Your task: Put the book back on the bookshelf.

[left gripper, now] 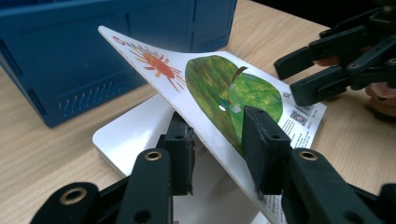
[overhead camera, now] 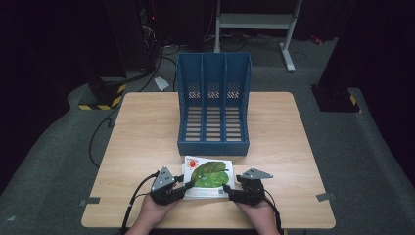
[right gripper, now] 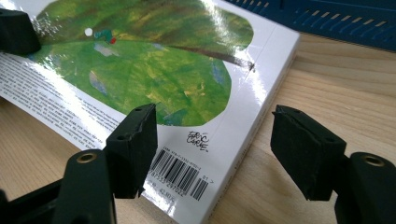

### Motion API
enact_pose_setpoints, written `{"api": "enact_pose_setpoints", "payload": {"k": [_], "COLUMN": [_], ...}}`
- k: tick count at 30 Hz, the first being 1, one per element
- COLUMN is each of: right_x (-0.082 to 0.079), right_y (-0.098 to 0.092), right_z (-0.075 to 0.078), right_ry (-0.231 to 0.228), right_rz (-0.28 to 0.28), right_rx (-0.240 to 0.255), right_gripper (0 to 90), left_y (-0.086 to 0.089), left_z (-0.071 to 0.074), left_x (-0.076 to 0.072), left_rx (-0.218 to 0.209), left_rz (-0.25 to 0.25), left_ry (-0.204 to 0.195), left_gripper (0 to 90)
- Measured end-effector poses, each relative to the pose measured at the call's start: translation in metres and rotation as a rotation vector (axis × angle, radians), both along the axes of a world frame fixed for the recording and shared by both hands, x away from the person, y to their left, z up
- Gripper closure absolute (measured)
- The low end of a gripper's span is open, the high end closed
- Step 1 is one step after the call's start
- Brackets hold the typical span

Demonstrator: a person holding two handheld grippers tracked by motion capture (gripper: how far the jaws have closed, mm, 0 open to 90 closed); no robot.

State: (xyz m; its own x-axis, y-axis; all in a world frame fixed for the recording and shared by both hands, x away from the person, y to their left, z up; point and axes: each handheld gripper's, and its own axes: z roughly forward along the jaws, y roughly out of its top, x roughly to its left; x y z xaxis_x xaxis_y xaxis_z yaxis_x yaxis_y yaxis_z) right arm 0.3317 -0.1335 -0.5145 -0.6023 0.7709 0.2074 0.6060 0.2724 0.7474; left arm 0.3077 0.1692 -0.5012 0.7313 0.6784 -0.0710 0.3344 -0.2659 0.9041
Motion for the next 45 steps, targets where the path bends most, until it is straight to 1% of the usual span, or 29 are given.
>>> {"api": "enact_pose_setpoints", "payload": {"k": [3, 4, 7, 10, 13, 14, 15, 18, 20, 25, 26, 28, 29, 31, 33, 35, 38, 40, 42, 44, 45], "right_x": [0.001, 0.001, 0.005, 0.009, 0.01, 0.01, 0.01, 0.012, 0.015, 0.021, 0.022, 0.024, 0.023, 0.023, 0.021, 0.019, 0.016, 0.014, 0.011, 0.009, 0.008], "right_y": [0.001, 0.0, -0.002, -0.003, -0.003, -0.002, -0.001, -0.002, -0.003, -0.002, -0.002, 0.0, 0.0, 0.0, -0.003, -0.004, -0.005, -0.005, -0.005, -0.005, -0.005], "right_z": [0.0, 0.0, 0.0, -0.002, -0.003, -0.002, -0.002, -0.003, -0.005, -0.008, -0.009, -0.01, -0.009, -0.009, -0.007, -0.005, -0.003, -0.001, 0.002, 0.004, 0.005], "right_ry": [-0.001, 0.011, 0.022, 0.057, 0.066, 0.06, 0.054, 0.081, 0.114, 0.156, 0.171, 0.178, 0.18, 0.177, 0.159, 0.135, 0.11, 0.087, 0.046, 0.025, 0.013], "right_rz": [-0.001, -0.007, -0.006, 0.005, 0.011, 0.013, 0.016, 0.015, 0.019, 0.036, 0.04, 0.051, 0.047, 0.041, 0.033, 0.03, 0.02, 0.013, 0.014, 0.007, 0.007], "right_rx": [0.005, 0.016, 0.039, 0.069, 0.084, 0.082, 0.076, 0.094, 0.121, 0.174, 0.186, 0.193, 0.191, 0.192, 0.196, 0.188, 0.175, 0.171, 0.157, 0.151, 0.145], "right_gripper": [30.8, 30.5, 29.0, 26.3, 26.0, 25.2, 24.5, 21.6, 20.1, 17.9, 17.6, 17.5, 17.6, 20.5, 25.0, 27.6, 29.8, 32.1, 34.5, 36.4, 37.0], "left_y": [-0.001, -0.001, -0.001, -0.002, -0.001, -0.002, -0.002, -0.002, -0.002, -0.003, -0.003, -0.003, -0.003, -0.002, -0.001, 0.0, 0.0, 0.0, 0.0, 0.0, 0.0], "left_z": [0.002, 0.002, 0.003, 0.003, 0.002, 0.003, 0.003, 0.003, 0.003, 0.003, 0.003, 0.003, 0.002, 0.001, 0.0, -0.001, -0.001, -0.001, -0.001, -0.002, -0.002], "left_x": [-0.004, -0.005, -0.008, -0.009, -0.01, -0.011, -0.011, -0.013, -0.014, -0.016, -0.016, -0.016, -0.015, -0.014, -0.013, -0.013, -0.011, -0.011, -0.011, -0.01, -0.01], "left_rx": [0.012, 0.011, 0.018, 0.021, 0.024, 0.026, 0.028, 0.033, 0.036, 0.045, 0.049, 0.049, 0.049, 0.044, 0.035, 0.036, 0.024, 0.02, 0.019, 0.014, 0.022], "left_rz": [-0.011, -0.013, -0.019, -0.025, -0.035, -0.039, -0.042, -0.046, -0.049, -0.057, -0.057, -0.055, -0.055, -0.057, -0.059, -0.052, -0.027, -0.007, 0.01, 0.023, 0.026], "left_ry": [-0.042, -0.049, -0.075, -0.092, -0.111, -0.121, -0.127, -0.142, -0.152, -0.183, -0.185, -0.181, -0.177, -0.163, -0.142, -0.127, -0.1, -0.093, -0.087, -0.072, -0.068], "left_gripper": [65.8, 65.9, 66.0, 66.1, 66.2, 66.2, 66.3, 66.3, 66.5, 66.6, 66.6, 66.6, 66.6, 66.7, 67.4, 68.0, 68.0, 67.9, 67.7, 67.5, 67.3]}}
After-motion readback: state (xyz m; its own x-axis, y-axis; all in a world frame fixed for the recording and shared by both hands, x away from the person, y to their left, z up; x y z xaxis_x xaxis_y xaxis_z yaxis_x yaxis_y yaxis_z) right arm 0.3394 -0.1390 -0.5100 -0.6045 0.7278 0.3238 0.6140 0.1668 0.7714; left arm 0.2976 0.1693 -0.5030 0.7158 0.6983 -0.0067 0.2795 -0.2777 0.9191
